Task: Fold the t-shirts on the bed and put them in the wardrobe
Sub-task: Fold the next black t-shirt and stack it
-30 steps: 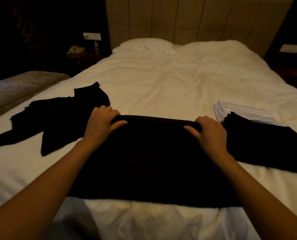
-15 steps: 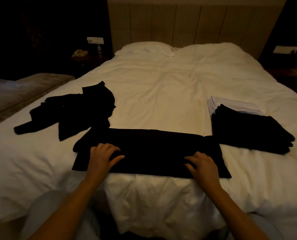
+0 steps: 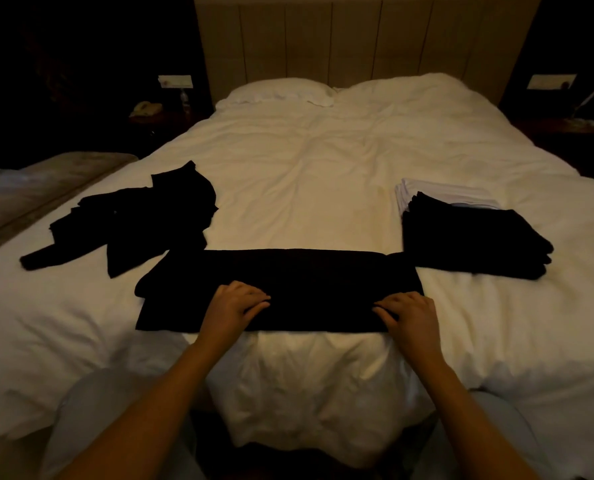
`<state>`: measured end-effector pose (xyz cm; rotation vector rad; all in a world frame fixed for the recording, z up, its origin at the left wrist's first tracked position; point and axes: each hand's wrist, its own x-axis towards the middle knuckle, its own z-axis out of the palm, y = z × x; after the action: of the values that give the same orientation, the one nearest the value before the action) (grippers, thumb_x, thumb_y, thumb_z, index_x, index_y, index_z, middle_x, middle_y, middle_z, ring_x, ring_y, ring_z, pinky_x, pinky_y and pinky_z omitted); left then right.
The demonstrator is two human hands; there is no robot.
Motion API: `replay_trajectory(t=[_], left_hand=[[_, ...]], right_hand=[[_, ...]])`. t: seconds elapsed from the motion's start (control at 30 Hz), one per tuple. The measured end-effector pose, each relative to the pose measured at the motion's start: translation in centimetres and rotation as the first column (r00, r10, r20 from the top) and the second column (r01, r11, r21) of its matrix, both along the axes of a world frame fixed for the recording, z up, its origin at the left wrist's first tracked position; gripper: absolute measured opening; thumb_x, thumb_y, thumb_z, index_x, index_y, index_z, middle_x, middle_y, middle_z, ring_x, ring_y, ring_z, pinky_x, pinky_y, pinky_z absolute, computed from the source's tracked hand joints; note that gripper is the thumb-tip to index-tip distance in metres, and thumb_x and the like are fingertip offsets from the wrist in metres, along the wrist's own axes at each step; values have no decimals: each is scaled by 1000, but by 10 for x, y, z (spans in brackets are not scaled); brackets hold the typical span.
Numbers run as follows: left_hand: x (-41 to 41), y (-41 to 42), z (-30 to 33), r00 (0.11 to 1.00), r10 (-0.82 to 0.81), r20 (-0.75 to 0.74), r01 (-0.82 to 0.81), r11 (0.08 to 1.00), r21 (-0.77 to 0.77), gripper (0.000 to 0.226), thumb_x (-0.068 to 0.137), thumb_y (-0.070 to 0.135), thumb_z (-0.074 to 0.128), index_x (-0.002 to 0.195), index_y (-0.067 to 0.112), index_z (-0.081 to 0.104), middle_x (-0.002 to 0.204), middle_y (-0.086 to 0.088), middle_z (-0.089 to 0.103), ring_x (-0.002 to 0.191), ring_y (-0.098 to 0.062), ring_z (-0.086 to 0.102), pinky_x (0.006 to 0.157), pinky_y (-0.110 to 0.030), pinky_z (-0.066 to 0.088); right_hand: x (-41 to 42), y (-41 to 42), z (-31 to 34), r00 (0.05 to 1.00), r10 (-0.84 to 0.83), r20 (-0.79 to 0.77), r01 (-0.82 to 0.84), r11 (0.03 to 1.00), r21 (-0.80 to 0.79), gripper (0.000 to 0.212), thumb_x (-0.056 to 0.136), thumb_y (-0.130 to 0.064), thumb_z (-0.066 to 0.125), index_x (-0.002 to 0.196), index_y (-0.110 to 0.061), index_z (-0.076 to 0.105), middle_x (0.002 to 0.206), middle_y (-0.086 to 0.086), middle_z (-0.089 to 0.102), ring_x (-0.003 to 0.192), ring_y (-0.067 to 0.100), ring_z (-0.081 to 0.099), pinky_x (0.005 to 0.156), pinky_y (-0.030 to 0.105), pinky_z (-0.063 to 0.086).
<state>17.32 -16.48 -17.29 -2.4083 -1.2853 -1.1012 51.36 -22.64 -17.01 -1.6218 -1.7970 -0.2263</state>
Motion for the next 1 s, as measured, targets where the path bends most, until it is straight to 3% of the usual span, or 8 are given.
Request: replay_trajectory(t=[0.17,0.3,0.4,0.53,0.6,0.73,0.93,1.0], left_hand=[[-1,-25,-15,1000,-6,-1,6,1000,16,64,101,56,30,90,17,79,92,4,74,92,-6,53,75,-23,35],[11,-36,-23,999,10,-30,-11,999,-33,63,100,59,30,92,20,79,95,6,72,94,-5,53,78,-21,33],[37,-34,-12,999,-35,-9,34,993,-116,61,100,58,30,102,19,76,100,5,71,97,-7,54,79,-21,34],[89,-24,9,994,-102,-39,87,957,-277,54,98,52,32,112,19,72,113,3,68,108,-16,57,87,-27,37],[120,-14,19,985,-142,-100,97,926,-365,51,99,51,33,123,22,66,124,3,63,118,-17,53,94,-30,35],[179,9,30,959,-256,-117,157,831,-533,43,103,43,40,139,23,53,142,2,52,133,-15,40,107,-30,28],[249,45,43,971,-240,-14,172,736,-655,50,105,40,37,146,13,42,151,-6,43,139,-20,38,113,-30,27],[265,59,45,975,-221,-24,144,708,-691,52,105,42,35,147,11,41,151,-8,43,138,-22,38,112,-31,28]], right_hand=[[5,-18,-1,999,25,-24,-25,999,27,40,87,-47,49,87,-22,79,84,-6,73,79,21,63,74,24,24],[9,-23,-5,991,54,-124,-59,998,-34,57,90,-66,42,93,-21,78,90,-3,73,86,19,64,80,31,42],[11,-24,4,942,-110,-318,116,993,2,50,88,-52,49,109,-12,72,104,8,70,97,27,61,86,37,45],[18,-22,1,841,-302,-448,243,952,-186,49,92,-36,64,129,-4,60,117,18,64,108,36,57,94,47,46],[25,-20,-3,818,-305,-487,217,949,-230,41,93,-29,65,125,-3,63,108,18,66,100,35,60,86,43,48],[35,-17,-6,772,-293,-564,194,954,-230,20,93,-20,65,101,-4,74,86,12,70,81,27,64,68,27,36],[41,-20,-1,738,-304,-602,210,952,-223,14,91,-18,66,89,-7,76,72,5,68,69,22,62,64,28,40],[43,-20,1,730,-305,-611,219,952,-213,15,91,-20,66,96,-10,75,77,4,68,76,23,63,68,29,44]])
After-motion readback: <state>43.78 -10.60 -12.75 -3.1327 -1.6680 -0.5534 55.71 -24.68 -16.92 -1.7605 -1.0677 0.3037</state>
